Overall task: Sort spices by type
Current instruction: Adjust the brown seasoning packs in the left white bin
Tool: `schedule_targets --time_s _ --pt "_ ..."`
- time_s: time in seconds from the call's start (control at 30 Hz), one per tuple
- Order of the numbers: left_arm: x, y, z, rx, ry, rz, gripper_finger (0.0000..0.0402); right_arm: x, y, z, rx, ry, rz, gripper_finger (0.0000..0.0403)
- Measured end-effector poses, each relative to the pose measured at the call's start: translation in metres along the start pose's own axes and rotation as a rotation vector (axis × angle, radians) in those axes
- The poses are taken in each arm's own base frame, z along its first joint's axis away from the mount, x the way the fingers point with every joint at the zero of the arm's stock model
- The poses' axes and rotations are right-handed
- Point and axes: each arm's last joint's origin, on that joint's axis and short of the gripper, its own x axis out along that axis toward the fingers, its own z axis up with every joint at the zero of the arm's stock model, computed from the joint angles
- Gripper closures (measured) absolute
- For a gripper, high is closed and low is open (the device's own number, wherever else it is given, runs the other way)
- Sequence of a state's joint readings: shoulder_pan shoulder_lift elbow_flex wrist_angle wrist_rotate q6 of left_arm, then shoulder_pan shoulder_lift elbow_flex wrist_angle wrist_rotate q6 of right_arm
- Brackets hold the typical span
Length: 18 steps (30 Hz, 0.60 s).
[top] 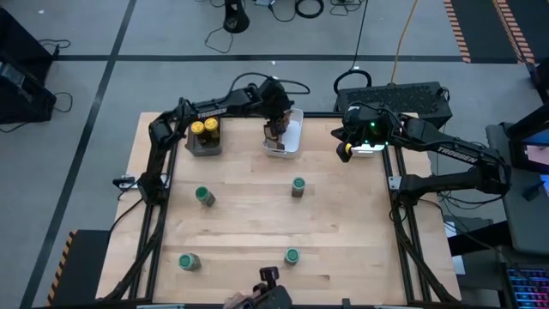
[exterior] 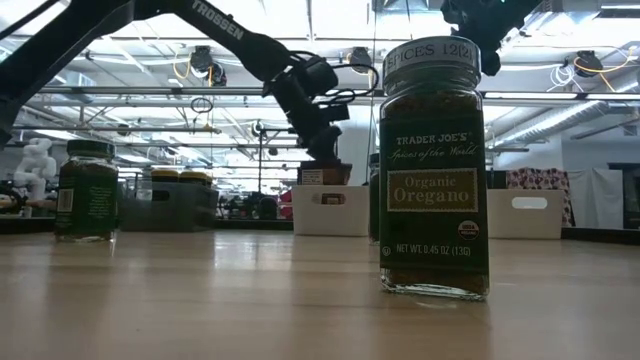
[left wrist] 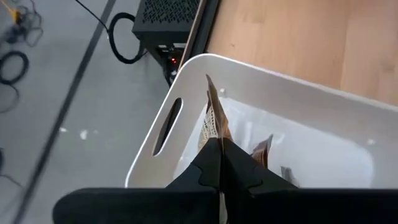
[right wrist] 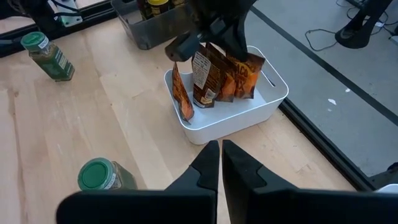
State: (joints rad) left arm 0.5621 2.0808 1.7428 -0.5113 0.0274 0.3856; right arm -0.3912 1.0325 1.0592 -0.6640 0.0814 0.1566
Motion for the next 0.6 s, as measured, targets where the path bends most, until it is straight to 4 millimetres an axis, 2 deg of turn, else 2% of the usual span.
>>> schedule_targets --time_s 0.13,0.4,0.6 --pt "0.0000 -0.0007 -0.0001 0.050 0.011 0.017 0.0399 0.0000 0.0000 0.0000 0.014 0.000 0.000 0.0403" --pt "-0.0002 0.0029 -0.0020 0.042 0.023 0.030 0.0394 0.0000 0.0000 0.0000 0.015 0.000 0.000 0.0403" --pt "-0.0006 0.0041 -0.0023 0.042 0.068 0.134 0.0375 0.0000 0.0000 0.0000 0.015 0.000 0.000 0.0403"
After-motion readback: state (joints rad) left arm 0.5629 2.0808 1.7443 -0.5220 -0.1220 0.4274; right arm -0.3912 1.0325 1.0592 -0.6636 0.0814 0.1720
